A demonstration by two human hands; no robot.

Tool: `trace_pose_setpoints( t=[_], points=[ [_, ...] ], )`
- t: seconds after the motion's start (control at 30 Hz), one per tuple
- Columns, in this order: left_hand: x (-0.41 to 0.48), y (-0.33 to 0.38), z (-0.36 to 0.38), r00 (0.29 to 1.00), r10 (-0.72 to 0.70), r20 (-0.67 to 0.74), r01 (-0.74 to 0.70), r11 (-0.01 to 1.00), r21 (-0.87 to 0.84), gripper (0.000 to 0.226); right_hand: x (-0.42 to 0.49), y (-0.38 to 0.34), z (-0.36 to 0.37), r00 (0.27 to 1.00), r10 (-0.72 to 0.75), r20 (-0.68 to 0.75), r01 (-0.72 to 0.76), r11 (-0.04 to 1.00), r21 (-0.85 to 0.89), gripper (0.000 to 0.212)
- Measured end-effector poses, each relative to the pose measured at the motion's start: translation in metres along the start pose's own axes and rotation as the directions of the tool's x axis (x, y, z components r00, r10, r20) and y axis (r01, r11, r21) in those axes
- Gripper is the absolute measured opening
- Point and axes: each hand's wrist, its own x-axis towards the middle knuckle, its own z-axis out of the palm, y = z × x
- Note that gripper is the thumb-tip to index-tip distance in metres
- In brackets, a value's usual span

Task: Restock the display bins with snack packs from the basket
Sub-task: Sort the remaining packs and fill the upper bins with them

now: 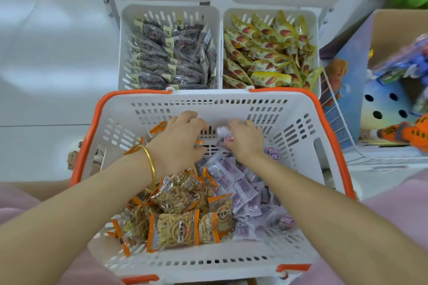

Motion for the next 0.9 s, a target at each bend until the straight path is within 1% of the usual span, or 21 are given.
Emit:
trace_pose_setpoints(
  t=[0.03, 0.07, 0.13, 0.17, 0.2, 0.23, 0.27, 0.33, 0.37, 0.4, 0.47, 0.5, 0.53, 0.57, 0.63, 0.7, 0.73, 0.77, 0.8, 0.83, 0.9],
  points=[
    [0.001, 0.002, -0.001, 1.0, 0.013, -0.017, -0.013, 1.0, -0.015, 0.052, -0.002, 0.004, -0.019, 0.997, 0.074, 0.007, -0.073, 0.97, 0.232, 0.031],
    [0.002, 0.006, -0.003, 0.998, 0.037, -0.041, -0.039, 0.999, -0.038, 0.055, -0.005, 0.009, -0.039, 0.989, 0.136, 0.052, -0.145, 0.884, 0.444, 0.034],
    [0.004, 0.018, -0.008, 0.987, 0.117, -0.114, -0.127, 0.988, -0.086, 0.061, -0.013, 0.015, -0.079, 0.965, 0.188, 0.181, -0.26, 0.624, 0.737, 0.037],
    [0.004, 0.026, -0.011, 0.976, 0.158, -0.15, -0.174, 0.98, -0.101, 0.065, -0.018, 0.017, -0.098, 0.953, 0.177, 0.247, -0.303, 0.48, 0.823, 0.037],
    [0.005, 0.035, -0.013, 0.962, 0.195, -0.19, -0.219, 0.969, -0.112, 0.067, -0.023, 0.019, -0.113, 0.942, 0.146, 0.303, -0.336, 0.369, 0.867, 0.04],
    [0.005, 0.043, -0.016, 0.947, 0.221, -0.231, -0.255, 0.959, -0.126, 0.07, -0.029, 0.02, -0.127, 0.935, 0.101, 0.339, -0.354, 0.295, 0.887, 0.044],
    [0.006, 0.048, -0.019, 0.935, 0.232, -0.267, -0.278, 0.949, -0.15, 0.072, -0.034, 0.02, -0.138, 0.935, 0.044, 0.351, -0.351, 0.242, 0.905, 0.041],
    [0.008, 0.056, -0.026, 0.926, 0.22, -0.306, -0.292, 0.932, -0.214, 0.074, -0.045, 0.018, -0.159, 0.939, -0.075, 0.335, -0.321, 0.162, 0.933, 0.021],
    [0.009, 0.058, -0.03, 0.925, 0.212, -0.315, -0.295, 0.924, -0.243, 0.071, -0.05, 0.017, -0.167, 0.938, -0.111, 0.329, -0.312, 0.144, 0.939, 0.017],
    [0.01, 0.059, -0.033, 0.924, 0.199, -0.326, -0.298, 0.91, -0.289, 0.064, -0.054, 0.018, -0.173, 0.934, -0.131, 0.334, -0.317, 0.13, 0.939, 0.022],
    [0.011, 0.06, -0.04, 0.936, 0.125, -0.329, -0.266, 0.862, -0.432, 0.046, -0.058, 0.021, -0.178, 0.915, -0.153, 0.373, -0.364, 0.083, 0.928, 0.046],
    [0.012, 0.059, -0.042, 0.941, 0.08, -0.328, -0.244, 0.831, -0.499, 0.043, -0.059, 0.022, -0.179, 0.909, -0.161, 0.384, -0.379, 0.066, 0.923, 0.056],
    [0.014, 0.056, -0.044, 0.946, 0.033, -0.322, -0.219, 0.799, -0.56, 0.043, -0.059, 0.023, -0.178, 0.909, -0.164, 0.383, -0.377, 0.066, 0.924, 0.06],
    [0.017, 0.053, -0.046, 0.952, -0.014, -0.307, -0.19, 0.759, -0.622, 0.044, -0.059, 0.022, -0.177, 0.92, -0.153, 0.361, -0.353, 0.076, 0.933, 0.056],
    [0.02, 0.048, -0.051, 0.968, -0.06, -0.243, -0.147, 0.65, -0.745, 0.046, -0.057, 0.019, -0.171, 0.958, -0.095, 0.27, -0.259, 0.108, 0.96, 0.038],
    [0.02, 0.044, -0.057, 0.983, -0.034, -0.178, -0.135, 0.515, -0.846, 0.031, -0.054, 0.014, -0.168, 0.982, -0.015, 0.187, -0.182, 0.175, 0.968, 0.027],
    [0.02, 0.042, -0.058, 0.987, -0.025, -0.16, -0.13, 0.467, -0.875, 0.023, -0.053, 0.014, -0.167, 0.987, 0.017, 0.163, -0.162, 0.215, 0.963, 0.026],
    [0.021, 0.04, -0.059, 0.987, -0.045, -0.152, -0.117, 0.437, -0.892, 0.021, -0.052, 0.013, -0.169, 0.989, 0.047, 0.141, -0.148, 0.252, 0.956, 0.024],
    [0.021, 0.038, -0.06, 0.986, -0.078, -0.149, -0.102, 0.43, -0.897, 0.026, -0.052, 0.013, -0.172, 0.99, 0.077, 0.114, -0.132, 0.288, 0.949, 0.022],
    [0.024, 0.034, -0.059, 0.982, -0.113, -0.155, -0.088, 0.454, -0.887, 0.034, -0.051, 0.015, -0.176, 0.991, 0.105, 0.088, -0.117, 0.322, 0.939, 0.021],
    [0.027, 0.028, -0.057, 0.978, -0.129, -0.165, -0.071, 0.539, -0.839, 0.044, -0.051, 0.019, -0.184, 0.987, 0.152, 0.044, -0.098, 0.374, 0.922, 0.021]
  ],
)
